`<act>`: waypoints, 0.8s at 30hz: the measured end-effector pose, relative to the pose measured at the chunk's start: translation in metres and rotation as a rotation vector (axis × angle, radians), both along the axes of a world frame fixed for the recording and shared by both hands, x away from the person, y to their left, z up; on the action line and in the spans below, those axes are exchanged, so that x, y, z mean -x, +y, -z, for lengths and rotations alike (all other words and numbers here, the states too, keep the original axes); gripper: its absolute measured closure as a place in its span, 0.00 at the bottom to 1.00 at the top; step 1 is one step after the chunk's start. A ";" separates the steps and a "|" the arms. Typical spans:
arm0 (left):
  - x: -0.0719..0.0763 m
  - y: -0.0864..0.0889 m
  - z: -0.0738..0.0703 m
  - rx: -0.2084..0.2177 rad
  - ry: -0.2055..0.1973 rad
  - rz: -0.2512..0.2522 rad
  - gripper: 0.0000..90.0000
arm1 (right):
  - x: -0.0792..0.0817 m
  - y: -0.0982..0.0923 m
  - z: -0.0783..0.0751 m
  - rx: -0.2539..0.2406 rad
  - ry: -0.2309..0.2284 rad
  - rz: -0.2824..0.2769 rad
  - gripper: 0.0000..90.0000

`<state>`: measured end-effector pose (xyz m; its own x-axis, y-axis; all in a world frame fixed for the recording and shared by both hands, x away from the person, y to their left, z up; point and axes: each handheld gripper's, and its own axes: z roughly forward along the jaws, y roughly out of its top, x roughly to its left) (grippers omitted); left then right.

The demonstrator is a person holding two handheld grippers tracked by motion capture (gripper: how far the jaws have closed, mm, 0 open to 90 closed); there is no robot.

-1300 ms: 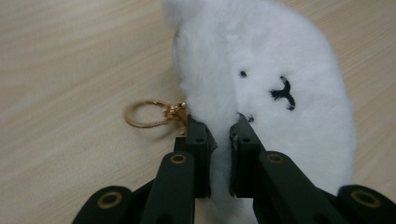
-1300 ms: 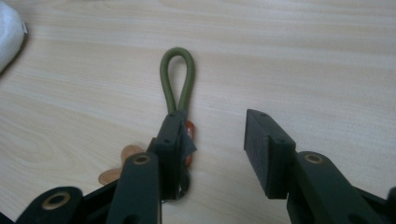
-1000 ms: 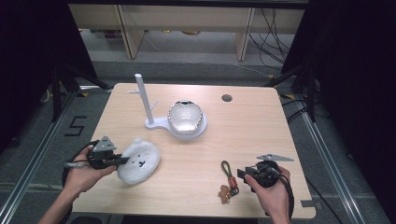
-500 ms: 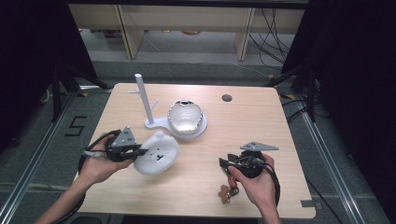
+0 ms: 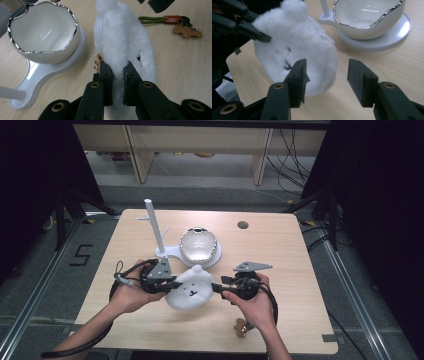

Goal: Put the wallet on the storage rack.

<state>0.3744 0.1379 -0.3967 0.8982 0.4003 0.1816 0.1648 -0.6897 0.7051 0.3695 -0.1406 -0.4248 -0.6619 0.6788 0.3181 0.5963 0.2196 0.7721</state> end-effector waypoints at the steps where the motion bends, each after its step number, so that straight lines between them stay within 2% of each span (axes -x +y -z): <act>1: 0.000 -0.002 -0.001 -0.011 -0.008 0.007 0.89 | -0.001 0.001 0.000 -0.006 0.005 -0.002 0.52; 2: 0.000 -0.004 -0.001 -0.001 0.001 0.016 0.89 | -0.004 0.002 0.000 0.005 -0.012 -0.013 0.51; 3: 0.000 -0.005 -0.001 0.002 -0.001 0.016 0.89 | -0.004 0.004 0.001 -0.002 -0.007 -0.020 0.50; 4: 0.000 -0.007 -0.002 0.006 -0.002 0.020 0.89 | -0.006 0.004 0.001 0.022 -0.026 -0.028 0.49; 5: 0.000 -0.007 -0.002 0.002 -0.007 0.024 0.89 | -0.007 0.005 0.002 0.023 -0.027 -0.044 0.49; 6: 0.000 -0.008 -0.003 0.000 -0.014 0.027 0.89 | -0.006 0.006 0.001 0.034 -0.016 -0.036 0.49; 8: 0.001 -0.010 -0.004 0.012 -0.010 0.035 0.89 | -0.008 0.007 0.003 0.047 -0.040 -0.066 0.49; 9: 0.002 -0.010 -0.005 0.008 -0.017 0.036 0.89 | -0.007 0.008 0.003 0.034 -0.018 -0.054 0.49; 10: 0.003 -0.011 -0.005 0.015 -0.014 0.039 0.89 | -0.009 0.007 0.004 0.047 -0.041 -0.065 0.49; 12: 0.004 -0.012 -0.006 0.016 -0.016 0.045 0.89 | -0.010 0.006 0.004 0.066 -0.045 -0.060 0.49; 13: 0.005 -0.013 -0.007 0.016 -0.020 0.046 0.89 | -0.010 0.006 0.004 0.058 -0.036 -0.063 0.50; 16: 0.004 -0.013 -0.008 0.011 -0.033 0.050 0.89 | -0.010 0.007 0.006 0.020 -0.004 -0.083 0.58; 17: 0.004 -0.013 -0.008 0.006 -0.033 0.051 0.89 | -0.011 0.007 0.006 0.016 -0.005 -0.082 0.61; 19: 0.004 -0.014 -0.008 0.015 -0.029 0.047 0.89 | -0.012 0.006 0.007 0.038 -0.049 -0.091 0.69; 20: 0.003 -0.013 -0.007 0.016 -0.027 0.044 0.89 | -0.012 0.005 0.007 0.041 -0.057 -0.095 0.73; 21: 0.002 -0.013 -0.006 0.024 -0.023 0.039 0.89 | -0.011 0.005 0.007 0.031 -0.046 -0.107 0.76; 22: 0.001 -0.012 -0.006 0.028 -0.025 0.035 0.88 | -0.008 0.006 0.005 0.020 -0.017 -0.089 0.79; 23: 0.001 -0.011 -0.005 0.034 -0.024 0.032 0.88 | -0.011 0.005 0.007 0.034 -0.069 -0.112 0.81; 24: 0.000 -0.010 -0.005 0.029 -0.025 0.031 0.88 | -0.008 0.006 0.006 0.023 -0.046 -0.100 0.83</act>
